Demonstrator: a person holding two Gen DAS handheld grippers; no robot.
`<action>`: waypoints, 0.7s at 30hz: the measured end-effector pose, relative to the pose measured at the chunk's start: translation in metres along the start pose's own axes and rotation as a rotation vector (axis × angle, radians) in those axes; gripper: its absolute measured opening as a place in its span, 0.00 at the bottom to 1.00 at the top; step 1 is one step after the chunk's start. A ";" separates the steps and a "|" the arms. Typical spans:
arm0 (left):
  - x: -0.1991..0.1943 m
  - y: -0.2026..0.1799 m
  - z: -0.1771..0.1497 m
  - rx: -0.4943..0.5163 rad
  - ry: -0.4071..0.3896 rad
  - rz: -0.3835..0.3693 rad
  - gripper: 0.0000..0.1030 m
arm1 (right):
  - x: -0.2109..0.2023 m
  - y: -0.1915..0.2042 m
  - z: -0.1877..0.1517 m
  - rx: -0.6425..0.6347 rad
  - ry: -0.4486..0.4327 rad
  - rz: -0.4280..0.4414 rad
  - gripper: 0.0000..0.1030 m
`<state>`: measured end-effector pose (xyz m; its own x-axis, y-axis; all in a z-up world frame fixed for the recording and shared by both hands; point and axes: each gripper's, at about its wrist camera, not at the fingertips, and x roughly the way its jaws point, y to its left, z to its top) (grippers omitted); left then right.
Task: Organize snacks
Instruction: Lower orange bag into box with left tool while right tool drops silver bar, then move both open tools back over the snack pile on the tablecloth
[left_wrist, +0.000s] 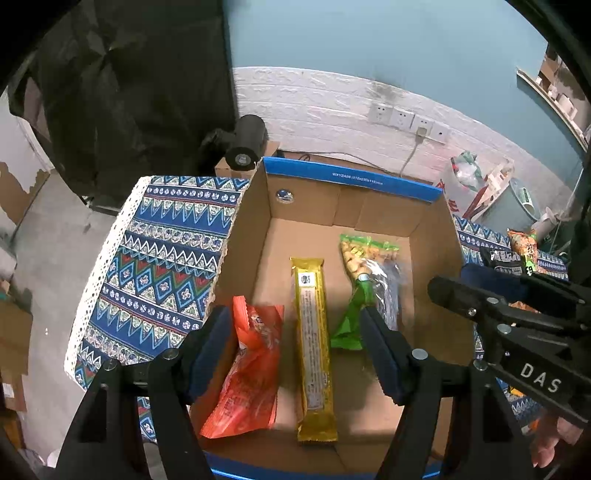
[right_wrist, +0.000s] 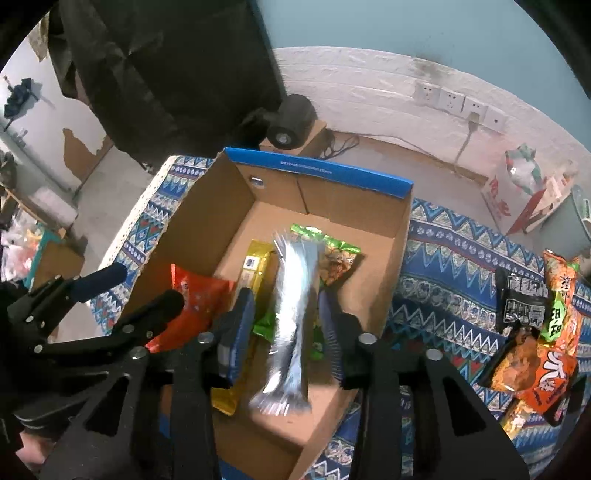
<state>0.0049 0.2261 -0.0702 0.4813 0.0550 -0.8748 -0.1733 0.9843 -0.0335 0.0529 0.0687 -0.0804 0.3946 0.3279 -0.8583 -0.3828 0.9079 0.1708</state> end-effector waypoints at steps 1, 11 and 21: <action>0.000 -0.001 0.000 0.002 0.001 0.000 0.71 | -0.001 -0.002 0.000 0.004 -0.003 -0.001 0.41; -0.003 -0.020 -0.003 0.031 0.005 -0.016 0.71 | -0.022 -0.024 -0.009 0.046 -0.029 -0.027 0.50; -0.012 -0.057 -0.006 0.107 -0.008 -0.028 0.71 | -0.053 -0.059 -0.027 0.082 -0.073 -0.074 0.57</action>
<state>0.0040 0.1688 -0.0605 0.4918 0.0285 -0.8703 -0.0676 0.9977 -0.0055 0.0322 -0.0091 -0.0577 0.4802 0.2745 -0.8331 -0.2816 0.9477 0.1500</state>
